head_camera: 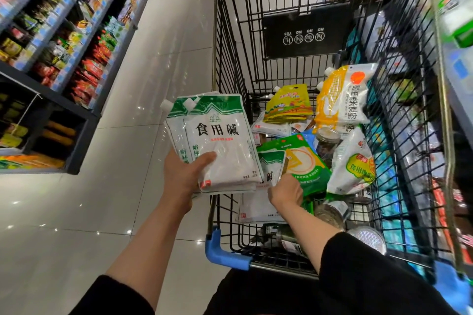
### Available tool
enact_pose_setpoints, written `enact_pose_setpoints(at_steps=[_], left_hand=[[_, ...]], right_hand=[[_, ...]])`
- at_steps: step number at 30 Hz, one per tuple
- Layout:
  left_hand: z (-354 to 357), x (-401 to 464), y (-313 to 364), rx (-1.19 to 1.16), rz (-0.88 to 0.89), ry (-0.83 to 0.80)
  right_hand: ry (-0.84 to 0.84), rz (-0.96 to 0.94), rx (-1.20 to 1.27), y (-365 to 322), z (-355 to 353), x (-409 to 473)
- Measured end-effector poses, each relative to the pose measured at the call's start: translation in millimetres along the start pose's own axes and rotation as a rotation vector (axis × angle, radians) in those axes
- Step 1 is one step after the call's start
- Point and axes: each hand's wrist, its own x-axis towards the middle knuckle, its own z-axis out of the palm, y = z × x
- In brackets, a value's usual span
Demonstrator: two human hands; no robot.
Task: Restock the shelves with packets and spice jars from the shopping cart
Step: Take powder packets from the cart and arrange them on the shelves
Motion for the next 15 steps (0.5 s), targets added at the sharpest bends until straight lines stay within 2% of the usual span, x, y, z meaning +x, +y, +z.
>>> enact_pose_setpoints(at_steps=[2, 5, 9, 12, 15], left_hand=[[-0.2, 0.1, -0.3, 0.000, -0.001, 0.005], [-0.6, 0.5, -0.5, -0.005, 0.003, 0.005], [-0.7, -0.7, 1.0, -0.013, 0.016, 0.002], [3.2, -3.7, 3.4, -0.038, 0.028, -0.005], [15.0, -9.1, 6.0, -0.086, 0.021, -0.032]], right_hand=[[0.015, -0.046, 0.078, 4.7, -11.0, -0.6], [0.088, -0.241, 0.174, 10.0, -38.5, 5.9], [0.273, -0.434, 0.329, 11.5, -98.6, 8.4], [0.340, -0.493, 0.610, 2.9, -153.9, 0.8], [0.216, -0.610, 0.994, -17.8, -195.4, -24.4]])
